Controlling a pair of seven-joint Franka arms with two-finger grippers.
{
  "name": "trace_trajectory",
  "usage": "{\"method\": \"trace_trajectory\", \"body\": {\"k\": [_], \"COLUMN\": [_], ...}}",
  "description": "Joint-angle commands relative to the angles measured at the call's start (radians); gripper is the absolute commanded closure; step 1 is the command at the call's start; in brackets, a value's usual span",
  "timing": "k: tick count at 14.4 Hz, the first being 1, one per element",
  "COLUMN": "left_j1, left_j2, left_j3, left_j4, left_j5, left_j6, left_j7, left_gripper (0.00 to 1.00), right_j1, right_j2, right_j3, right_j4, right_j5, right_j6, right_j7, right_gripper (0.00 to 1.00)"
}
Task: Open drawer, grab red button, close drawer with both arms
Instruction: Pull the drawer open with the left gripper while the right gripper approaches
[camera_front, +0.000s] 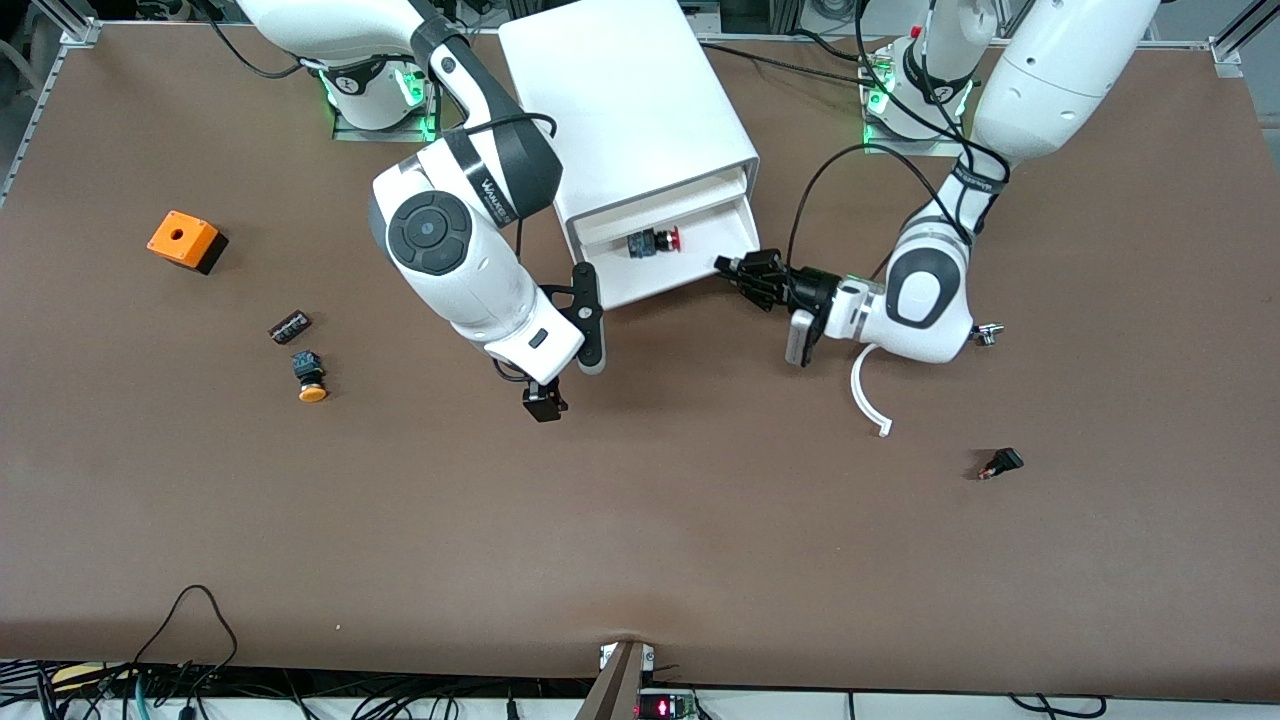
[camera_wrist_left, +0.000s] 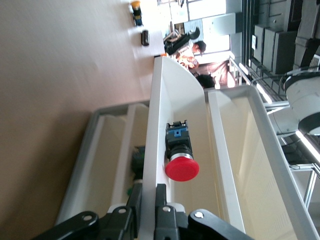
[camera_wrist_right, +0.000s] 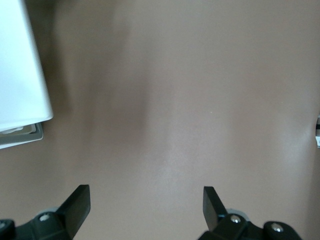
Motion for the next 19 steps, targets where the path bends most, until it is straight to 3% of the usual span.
{"method": "trace_trajectory", "body": {"k": [1,9,19], "left_j1": [0.011,0.043,0.065], "left_j2": [0.059,0.086,0.102], "left_j3": [0.013,0.046,0.049], "left_j4": [0.09,0.186,0.229], "left_j5": [-0.009,0.057,0.072], "left_j6": [-0.007,-0.01,-0.011], "left_j7": [0.013,0.008,0.007], "left_gripper": [1.0,1.0,1.0], "right_j1": [0.004,0.088,0.222], "right_j2": [0.02,0.028,0.063], "right_j3": [0.002,0.004,-0.018], "right_j4": [0.038,0.042,0.055], "right_j5": [-0.006,-0.01,-0.016], "right_j6": [-0.023,-0.038,-0.029], "right_j7": [-0.009,0.005,0.223], "right_gripper": [0.0,0.0,0.0]}}
